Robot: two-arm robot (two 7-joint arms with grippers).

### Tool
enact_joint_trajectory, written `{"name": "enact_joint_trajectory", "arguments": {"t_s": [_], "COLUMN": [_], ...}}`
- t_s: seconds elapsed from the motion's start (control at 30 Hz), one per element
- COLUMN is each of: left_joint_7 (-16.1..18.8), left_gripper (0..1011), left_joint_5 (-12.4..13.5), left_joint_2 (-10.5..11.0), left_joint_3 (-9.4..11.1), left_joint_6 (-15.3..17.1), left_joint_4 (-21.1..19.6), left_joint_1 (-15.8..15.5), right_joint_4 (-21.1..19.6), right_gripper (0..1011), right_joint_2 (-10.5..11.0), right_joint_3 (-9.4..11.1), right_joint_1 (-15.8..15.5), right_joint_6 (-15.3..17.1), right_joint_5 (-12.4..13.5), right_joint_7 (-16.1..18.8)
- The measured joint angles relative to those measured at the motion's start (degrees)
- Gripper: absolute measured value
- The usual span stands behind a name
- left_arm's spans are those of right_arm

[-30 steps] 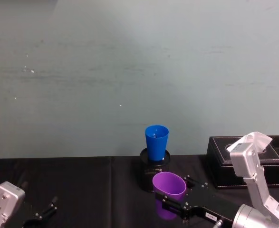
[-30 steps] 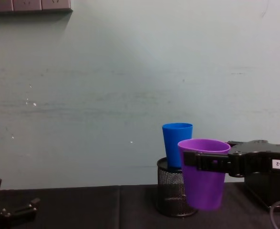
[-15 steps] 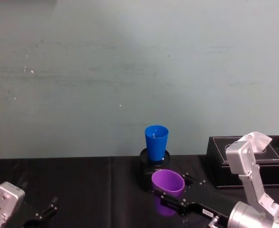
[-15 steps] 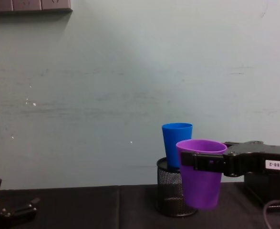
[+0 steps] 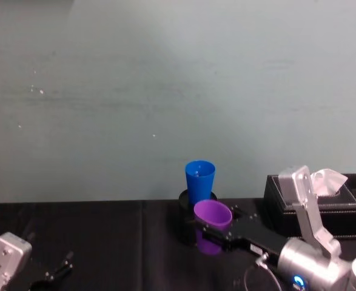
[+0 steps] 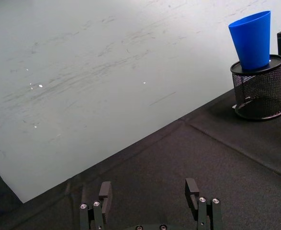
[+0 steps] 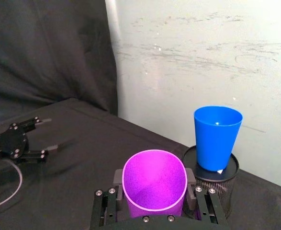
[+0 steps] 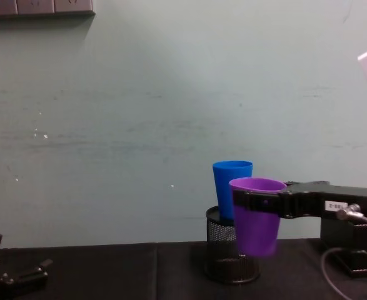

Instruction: Pick up one cup with a gripper and tap it against the other cup.

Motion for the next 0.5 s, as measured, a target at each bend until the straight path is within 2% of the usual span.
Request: {"name": "enact_joint_trajectory", "arguments": {"t_s": [0.5], "left_joint_7": [0.0], "left_gripper": [1000], "left_joint_5": [0.0], "left_joint_2": [0.0], "left_joint_3": [0.0], "left_joint_6": [0.0], "left_joint_4": [0.0], "left_joint_1": [0.0], "right_joint_4": [10.4], "right_gripper": [734], "right_joint_2": [-4.6], "right_joint_3": [-0.5], "right_joint_1": [6.4], "right_joint_6": [-1.1], "right_joint_5": [-0.3], "right_joint_7": [1.1]}}
